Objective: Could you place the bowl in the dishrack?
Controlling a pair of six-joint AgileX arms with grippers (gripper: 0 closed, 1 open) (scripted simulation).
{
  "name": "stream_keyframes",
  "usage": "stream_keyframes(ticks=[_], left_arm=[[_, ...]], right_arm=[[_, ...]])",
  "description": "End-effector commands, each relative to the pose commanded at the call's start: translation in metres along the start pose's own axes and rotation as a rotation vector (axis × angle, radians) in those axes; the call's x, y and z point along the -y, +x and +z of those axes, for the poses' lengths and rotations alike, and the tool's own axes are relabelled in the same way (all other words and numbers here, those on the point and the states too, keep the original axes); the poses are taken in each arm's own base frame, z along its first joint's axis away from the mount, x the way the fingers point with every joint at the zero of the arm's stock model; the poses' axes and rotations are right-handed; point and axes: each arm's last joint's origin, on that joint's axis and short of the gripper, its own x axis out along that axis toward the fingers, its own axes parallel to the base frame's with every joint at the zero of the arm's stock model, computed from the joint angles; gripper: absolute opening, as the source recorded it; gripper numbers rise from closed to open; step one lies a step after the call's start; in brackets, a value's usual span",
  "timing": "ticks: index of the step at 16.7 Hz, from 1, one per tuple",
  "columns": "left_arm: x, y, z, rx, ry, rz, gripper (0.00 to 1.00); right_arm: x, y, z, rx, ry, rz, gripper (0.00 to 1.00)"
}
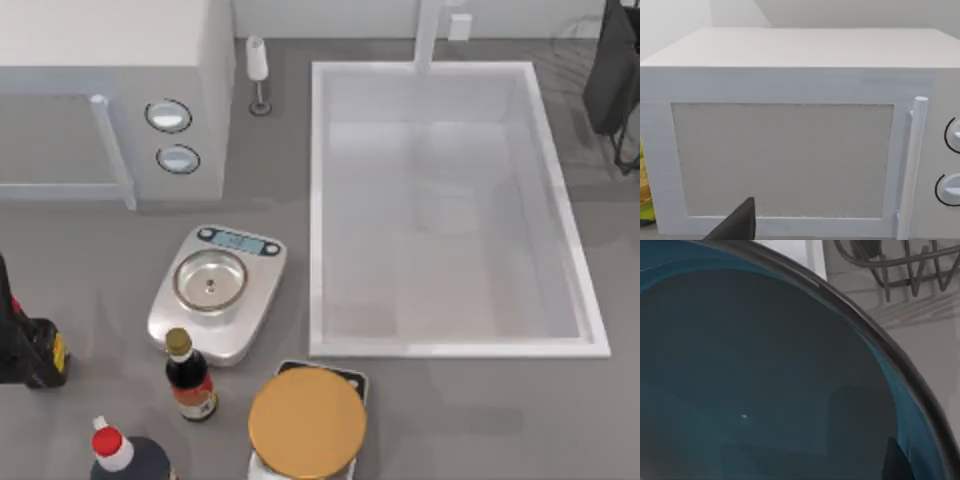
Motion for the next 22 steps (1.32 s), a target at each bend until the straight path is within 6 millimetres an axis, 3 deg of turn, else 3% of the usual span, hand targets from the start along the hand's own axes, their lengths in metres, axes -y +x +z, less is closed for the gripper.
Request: stream_keyframes(ticks=[4, 7, 12, 19, 22], left_arm=[[0.000, 0.000, 0.000, 0.000, 0.000, 0.000, 1.00], [0.000, 0.000, 0.000, 0.000, 0.000, 0.000, 1.00], [0.000, 0.000, 0.000, 0.000, 0.000, 0.000, 1.00], [0.000, 0.000, 0.000, 0.000, 0.000, 0.000, 1.00], [0.000, 0.000, 0.000, 0.000, 0.000, 0.000, 1.00]], right_arm=[[0.036, -0.033, 0.016, 0.416, -0.065, 0.034, 0.00], [0.053, -0.067, 0.017, 0.675, -0.171, 0.010, 0.00], [0.061, -0.103, 0.007, 0.882, -0.304, -0.047, 0.00], [0.062, -0.101, 0.010, 0.888, -0.309, -0.047, 0.00], [0.074, -0.075, 0.028, 0.884, -0.306, -0.046, 0.00]])
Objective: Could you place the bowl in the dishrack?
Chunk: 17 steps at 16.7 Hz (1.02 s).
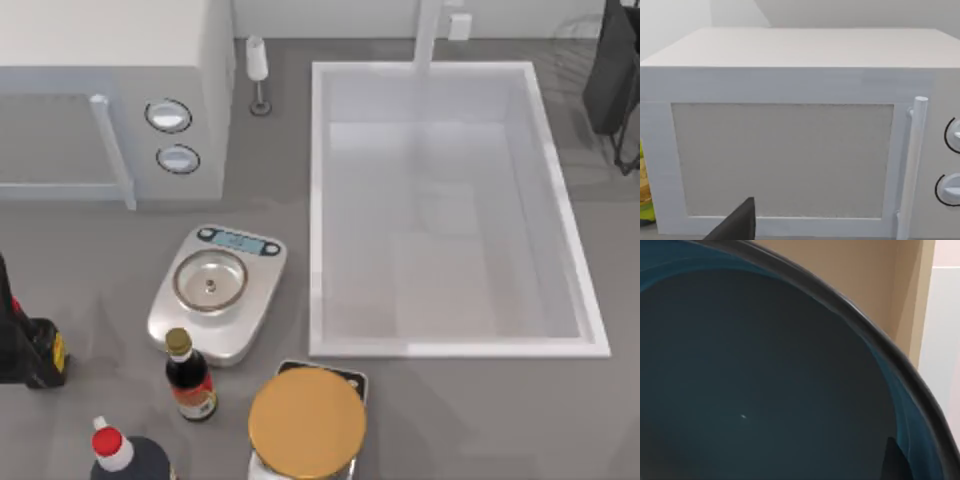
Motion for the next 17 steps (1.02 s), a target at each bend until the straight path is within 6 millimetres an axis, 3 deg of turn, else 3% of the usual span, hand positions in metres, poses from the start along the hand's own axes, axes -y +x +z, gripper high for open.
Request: stream_keyframes(ticks=[5, 9, 13, 17], left_arm=[[0.000, 0.000, 0.000, 0.000, 0.000, 0.000, 1.00], [0.000, 0.000, 0.000, 0.000, 0.000, 0.000, 1.00], [0.000, 0.000, 0.000, 0.000, 0.000, 0.000, 1.00], [0.000, 0.000, 0.000, 0.000, 0.000, 0.000, 1.00]], right_arm=[[0.020, 0.084, -0.060, 0.000, -0.002, -0.003, 0.00], [0.012, 0.139, -0.125, 0.023, -0.013, -0.002, 0.00], [-0.007, 0.164, -0.177, 0.011, -0.007, -0.003, 0.00], [-0.012, 0.168, -0.186, 0.005, -0.005, -0.003, 0.00]])
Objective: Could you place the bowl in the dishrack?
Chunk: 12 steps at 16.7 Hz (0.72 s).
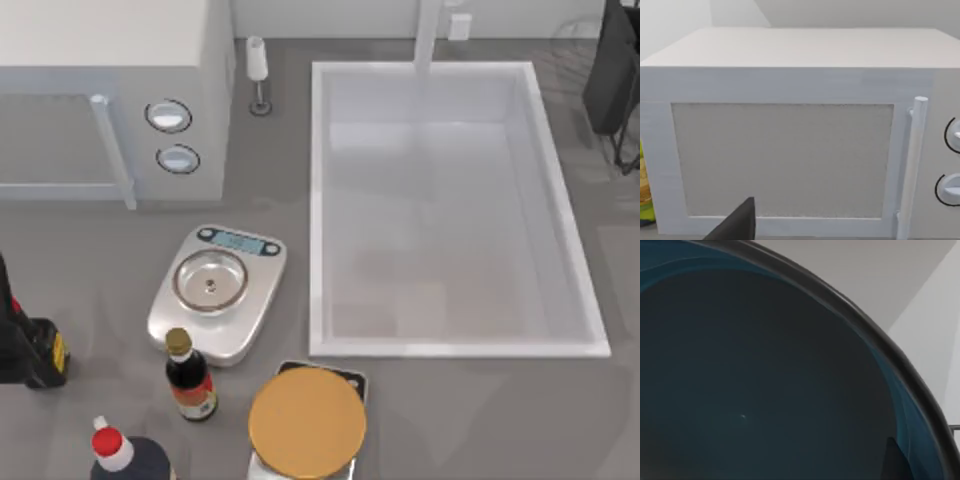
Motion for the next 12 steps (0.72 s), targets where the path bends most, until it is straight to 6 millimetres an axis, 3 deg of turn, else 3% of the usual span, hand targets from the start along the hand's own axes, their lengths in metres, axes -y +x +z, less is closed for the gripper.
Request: stream_keyframes(ticks=[2, 12], left_arm=[[0.0000, 0.0000, 0.0000, 0.000, 0.000, 0.000, 1.00], [0.0000, 0.0000, 0.0000, 0.000, 0.000, 0.000, 1.00]], right_arm=[[0.0000, 0.0000, 0.0000, 0.000, 0.000, 0.000, 0.00], [0.0000, 0.0000, 0.0000, 0.000, 0.000, 0.000, 0.75]])
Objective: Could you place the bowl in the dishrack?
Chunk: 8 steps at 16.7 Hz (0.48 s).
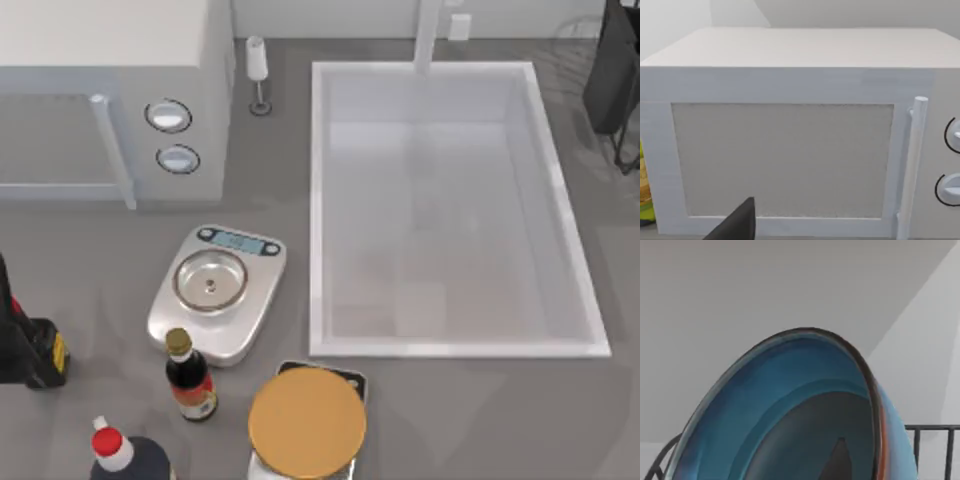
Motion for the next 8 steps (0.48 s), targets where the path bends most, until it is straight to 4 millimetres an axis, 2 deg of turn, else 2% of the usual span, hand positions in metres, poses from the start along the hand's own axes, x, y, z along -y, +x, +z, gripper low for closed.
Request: stream_keyframes(ticks=[3, 8], left_arm=[[0.0000, 0.0000, 0.0000, 0.000, 0.000, 0.000, 1.00], [0.0000, 0.0000, 0.0000, 0.000, 0.000, 0.000, 1.00]], right_arm=[[0.0000, 0.0000, 0.0000, 0.000, 0.000, 0.000, 0.98], [0.0000, 0.0000, 0.0000, 0.000, 0.000, 0.000, 1.00]])
